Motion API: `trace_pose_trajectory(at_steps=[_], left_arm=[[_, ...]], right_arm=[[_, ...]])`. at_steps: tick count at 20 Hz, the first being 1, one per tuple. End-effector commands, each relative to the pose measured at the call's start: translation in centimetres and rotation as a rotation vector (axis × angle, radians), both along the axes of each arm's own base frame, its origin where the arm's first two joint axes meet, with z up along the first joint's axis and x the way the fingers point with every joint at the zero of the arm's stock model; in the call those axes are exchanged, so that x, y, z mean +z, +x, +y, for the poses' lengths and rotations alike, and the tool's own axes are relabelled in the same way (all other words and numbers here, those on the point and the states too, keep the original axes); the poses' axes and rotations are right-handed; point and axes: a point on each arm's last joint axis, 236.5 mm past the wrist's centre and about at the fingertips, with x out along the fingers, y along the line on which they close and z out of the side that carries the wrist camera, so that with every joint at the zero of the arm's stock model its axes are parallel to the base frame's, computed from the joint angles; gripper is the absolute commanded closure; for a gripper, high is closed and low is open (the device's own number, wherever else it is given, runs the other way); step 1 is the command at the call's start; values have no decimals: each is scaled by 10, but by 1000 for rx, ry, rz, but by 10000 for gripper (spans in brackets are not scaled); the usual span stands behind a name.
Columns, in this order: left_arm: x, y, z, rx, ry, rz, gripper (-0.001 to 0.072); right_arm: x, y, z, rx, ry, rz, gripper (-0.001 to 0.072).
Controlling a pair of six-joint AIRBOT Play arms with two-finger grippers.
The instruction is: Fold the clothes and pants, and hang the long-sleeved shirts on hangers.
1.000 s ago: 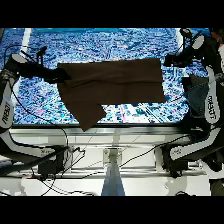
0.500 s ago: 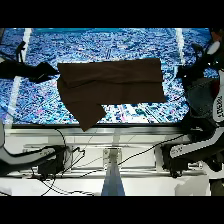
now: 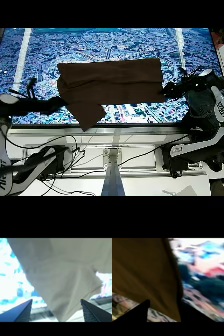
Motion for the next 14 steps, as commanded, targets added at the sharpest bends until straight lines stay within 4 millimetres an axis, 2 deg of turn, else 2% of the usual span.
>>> trace_pose_trajectory(at_steps=[1, 3, 4, 5, 6, 7, 8, 13, 14], left_arm=[[-24, -28, -16, 36, -60, 78, 22], [-31, -31, -16, 45, -57, 88, 22], [-34, -33, -17, 51, -59, 94, 23], [-36, -35, -19, 56, -72, 105, 58], [-38, -37, -23, 57, -86, 119, 122], [-42, -40, -27, 48, -91, 127, 123], [-46, -43, -32, 36, -94, 138, 123], [-64, -67, -75, -124, -100, 211, 126], [-70, -66, -81, -143, -81, 204, 178]], right_arm=[[-14, -3, 18, 27, 22, -46, 347], [-11, -2, 19, 36, 21, -61, 457], [-7, -1, 18, 41, 17, -76, 488], [-2, 1, 17, 43, 11, -91, 490], [3, 3, 17, 50, 6, -111, 541], [7, 4, 16, 61, 0, -133, 635], [12, 6, 15, 63, -9, -151, 700], [24, 14, 11, 51, -38, -203, 700], [24, 14, 11, 52, -38, -203, 700]])
